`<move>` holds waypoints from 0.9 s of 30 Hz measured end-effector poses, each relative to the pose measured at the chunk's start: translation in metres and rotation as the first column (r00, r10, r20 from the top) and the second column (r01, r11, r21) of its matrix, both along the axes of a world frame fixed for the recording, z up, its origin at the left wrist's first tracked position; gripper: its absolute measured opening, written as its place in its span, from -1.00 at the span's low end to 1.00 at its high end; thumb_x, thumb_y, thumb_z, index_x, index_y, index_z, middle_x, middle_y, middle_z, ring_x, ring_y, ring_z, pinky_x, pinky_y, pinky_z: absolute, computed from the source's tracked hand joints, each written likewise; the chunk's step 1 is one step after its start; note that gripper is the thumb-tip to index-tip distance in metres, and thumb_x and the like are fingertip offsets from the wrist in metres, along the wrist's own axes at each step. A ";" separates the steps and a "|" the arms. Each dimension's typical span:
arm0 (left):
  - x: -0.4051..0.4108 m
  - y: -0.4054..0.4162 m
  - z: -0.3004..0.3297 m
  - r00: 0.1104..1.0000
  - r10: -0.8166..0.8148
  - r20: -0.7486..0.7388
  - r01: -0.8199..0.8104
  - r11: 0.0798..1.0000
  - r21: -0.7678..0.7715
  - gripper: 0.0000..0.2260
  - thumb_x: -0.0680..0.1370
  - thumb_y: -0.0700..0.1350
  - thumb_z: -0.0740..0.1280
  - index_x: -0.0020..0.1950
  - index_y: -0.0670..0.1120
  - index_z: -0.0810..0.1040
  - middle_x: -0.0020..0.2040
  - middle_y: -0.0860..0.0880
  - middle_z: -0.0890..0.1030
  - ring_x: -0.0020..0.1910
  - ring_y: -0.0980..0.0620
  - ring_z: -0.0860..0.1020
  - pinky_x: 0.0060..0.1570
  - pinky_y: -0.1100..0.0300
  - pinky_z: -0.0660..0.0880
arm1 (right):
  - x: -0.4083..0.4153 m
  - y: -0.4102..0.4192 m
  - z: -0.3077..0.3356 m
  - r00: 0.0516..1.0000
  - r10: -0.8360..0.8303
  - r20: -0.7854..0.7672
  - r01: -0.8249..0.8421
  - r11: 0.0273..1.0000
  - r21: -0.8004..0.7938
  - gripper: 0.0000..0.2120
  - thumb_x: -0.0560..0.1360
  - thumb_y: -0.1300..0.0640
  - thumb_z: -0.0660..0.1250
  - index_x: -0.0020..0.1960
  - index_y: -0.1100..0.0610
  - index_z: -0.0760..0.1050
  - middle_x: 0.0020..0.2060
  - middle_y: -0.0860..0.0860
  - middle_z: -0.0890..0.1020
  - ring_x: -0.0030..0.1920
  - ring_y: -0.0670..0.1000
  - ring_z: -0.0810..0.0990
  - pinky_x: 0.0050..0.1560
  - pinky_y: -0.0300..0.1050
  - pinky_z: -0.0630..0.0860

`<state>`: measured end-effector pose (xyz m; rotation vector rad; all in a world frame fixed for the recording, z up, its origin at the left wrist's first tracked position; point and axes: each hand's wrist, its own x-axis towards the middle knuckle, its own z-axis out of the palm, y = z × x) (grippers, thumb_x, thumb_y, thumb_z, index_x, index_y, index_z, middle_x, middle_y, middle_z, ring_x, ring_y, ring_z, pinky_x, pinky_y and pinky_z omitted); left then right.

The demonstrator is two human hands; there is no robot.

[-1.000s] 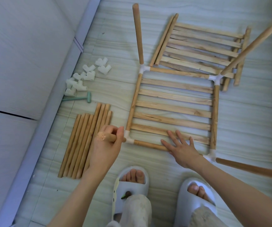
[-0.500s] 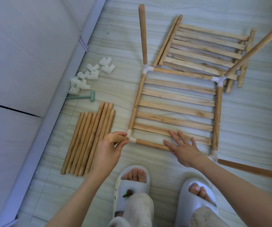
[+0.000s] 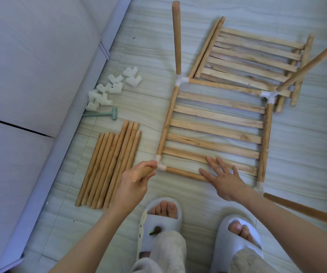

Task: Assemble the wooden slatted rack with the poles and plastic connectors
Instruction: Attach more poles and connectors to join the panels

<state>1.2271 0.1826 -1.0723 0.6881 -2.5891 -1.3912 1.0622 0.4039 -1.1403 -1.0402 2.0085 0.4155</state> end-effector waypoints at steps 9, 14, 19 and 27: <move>-0.012 -0.016 -0.006 0.996 -0.058 0.069 0.059 0.998 -0.020 -0.89 0.49 -0.19 0.39 -0.01 -0.16 0.65 0.10 0.08 0.61 0.08 0.27 0.55 0.11 0.25 0.51 | -0.006 -0.003 0.007 0.999 0.009 0.039 -0.010 1.000 0.025 -0.41 0.63 0.09 0.04 0.51 -0.18 -0.21 0.46 -0.03 -0.42 0.48 0.11 -0.39 0.43 0.28 -0.07; -0.004 -0.024 -0.013 0.949 -0.154 0.275 0.169 0.985 -0.032 -0.60 0.56 -0.21 0.30 0.40 -0.05 0.39 0.31 0.22 0.29 0.29 0.33 0.25 0.24 0.59 0.17 | -0.019 -0.020 0.020 0.989 -0.058 0.136 0.055 0.998 0.031 -0.49 0.64 -0.03 0.01 0.54 -0.07 -0.07 0.52 0.02 -0.25 0.52 0.13 -0.22 0.49 0.05 -0.04; -0.013 -0.061 -0.028 0.905 -0.156 0.395 0.181 0.983 -0.026 -0.53 0.58 -0.28 0.20 0.47 -0.01 0.27 0.45 0.11 0.22 0.43 0.18 0.18 0.40 0.26 0.15 | -0.048 -0.056 0.034 0.990 -0.059 0.128 0.074 0.991 -0.114 -0.51 0.64 0.00 0.02 0.54 0.00 0.00 0.54 0.02 0.02 0.50 0.05 0.10 0.44 -0.08 0.17; -0.100 -0.165 -0.062 0.846 0.132 0.516 0.174 0.847 -0.502 -0.48 0.54 -0.30 0.15 0.50 -0.13 0.15 0.50 -0.23 0.13 0.50 -0.20 0.05 0.45 -0.11 0.08 | -0.083 -0.118 0.013 0.994 -0.103 0.018 0.105 0.978 -0.180 -0.39 0.62 -0.10 0.04 0.52 -0.11 -0.25 0.51 -0.01 -0.29 0.51 0.11 -0.26 0.45 0.23 0.00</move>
